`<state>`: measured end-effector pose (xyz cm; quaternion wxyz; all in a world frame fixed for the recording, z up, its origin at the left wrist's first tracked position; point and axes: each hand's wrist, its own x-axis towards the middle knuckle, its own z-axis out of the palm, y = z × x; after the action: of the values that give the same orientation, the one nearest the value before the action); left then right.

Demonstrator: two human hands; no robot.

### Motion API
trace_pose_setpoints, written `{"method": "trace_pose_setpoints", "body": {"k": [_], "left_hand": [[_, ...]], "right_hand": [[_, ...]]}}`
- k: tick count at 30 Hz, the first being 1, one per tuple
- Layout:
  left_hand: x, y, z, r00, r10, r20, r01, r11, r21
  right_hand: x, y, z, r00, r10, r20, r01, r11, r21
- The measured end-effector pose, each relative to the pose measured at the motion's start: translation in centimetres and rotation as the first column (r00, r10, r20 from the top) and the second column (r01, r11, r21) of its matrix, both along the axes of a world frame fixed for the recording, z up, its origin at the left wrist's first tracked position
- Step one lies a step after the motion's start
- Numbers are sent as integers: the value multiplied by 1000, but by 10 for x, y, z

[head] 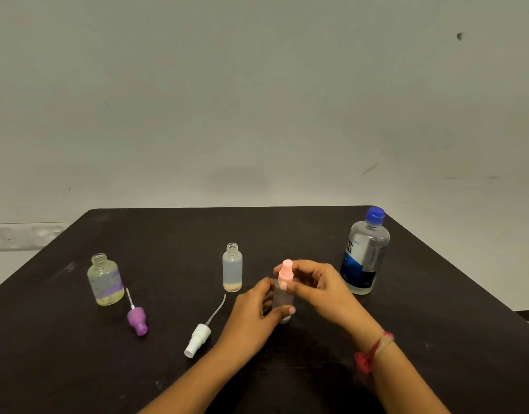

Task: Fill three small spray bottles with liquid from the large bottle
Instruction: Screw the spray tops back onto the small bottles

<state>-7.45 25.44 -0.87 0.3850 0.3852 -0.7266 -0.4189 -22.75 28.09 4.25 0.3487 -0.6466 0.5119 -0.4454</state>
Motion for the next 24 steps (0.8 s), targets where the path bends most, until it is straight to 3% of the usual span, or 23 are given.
{"method": "trace_pose_setpoints", "body": {"k": [7, 12, 17, 24], "left_hand": [[-2, -2, -3, 998, 57, 33, -55, 996, -68], [0, 0, -1, 999, 43, -20, -44, 998, -36], [1, -2, 0, 999, 17, 33, -16, 999, -33], [-4, 2, -4, 993, 102, 65, -95, 990, -101]], "right_hand": [[14, -3, -11, 985, -173, 10, 173, 981, -86], [11, -2, -10, 994, -98, 56, 100, 994, -32], [4, -1, -3, 997, 1, 74, -1, 1000, -5], [23, 0, -11, 965, -260, 33, 262, 952, -159]]}}
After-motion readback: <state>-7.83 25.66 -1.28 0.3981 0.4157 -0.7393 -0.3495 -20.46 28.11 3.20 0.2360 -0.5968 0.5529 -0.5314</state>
